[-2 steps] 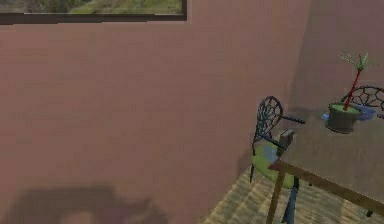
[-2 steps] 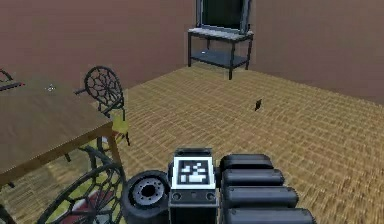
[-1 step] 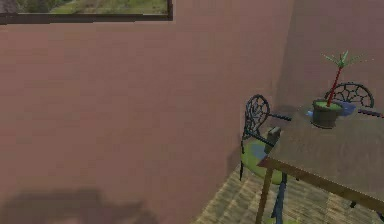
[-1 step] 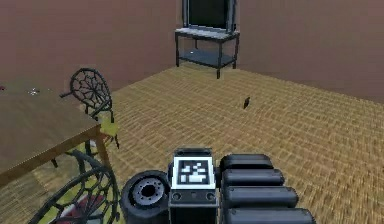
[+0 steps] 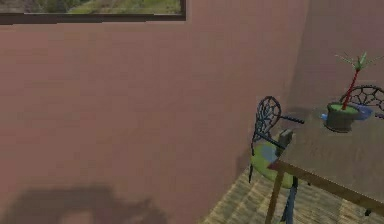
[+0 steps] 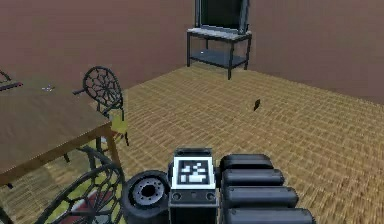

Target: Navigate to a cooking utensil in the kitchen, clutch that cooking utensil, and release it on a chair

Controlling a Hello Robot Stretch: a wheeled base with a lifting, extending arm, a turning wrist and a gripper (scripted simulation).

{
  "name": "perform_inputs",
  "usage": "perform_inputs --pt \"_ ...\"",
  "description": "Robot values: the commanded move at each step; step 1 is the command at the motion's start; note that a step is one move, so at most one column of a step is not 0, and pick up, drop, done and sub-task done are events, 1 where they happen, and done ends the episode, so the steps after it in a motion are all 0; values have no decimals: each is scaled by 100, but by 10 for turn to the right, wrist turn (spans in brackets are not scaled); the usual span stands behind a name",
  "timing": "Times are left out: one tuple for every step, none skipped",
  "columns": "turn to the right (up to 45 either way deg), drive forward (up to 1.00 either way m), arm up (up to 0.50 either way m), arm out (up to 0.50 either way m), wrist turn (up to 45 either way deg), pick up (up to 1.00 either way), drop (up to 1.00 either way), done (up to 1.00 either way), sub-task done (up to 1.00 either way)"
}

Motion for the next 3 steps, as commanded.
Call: perform_inputs --pt "30 0 0 0 0 0 0 0 0" --pt "450 0 0 0 0 0 0 0 0" --pt "0 30 0 0 0 0 0 0 0"
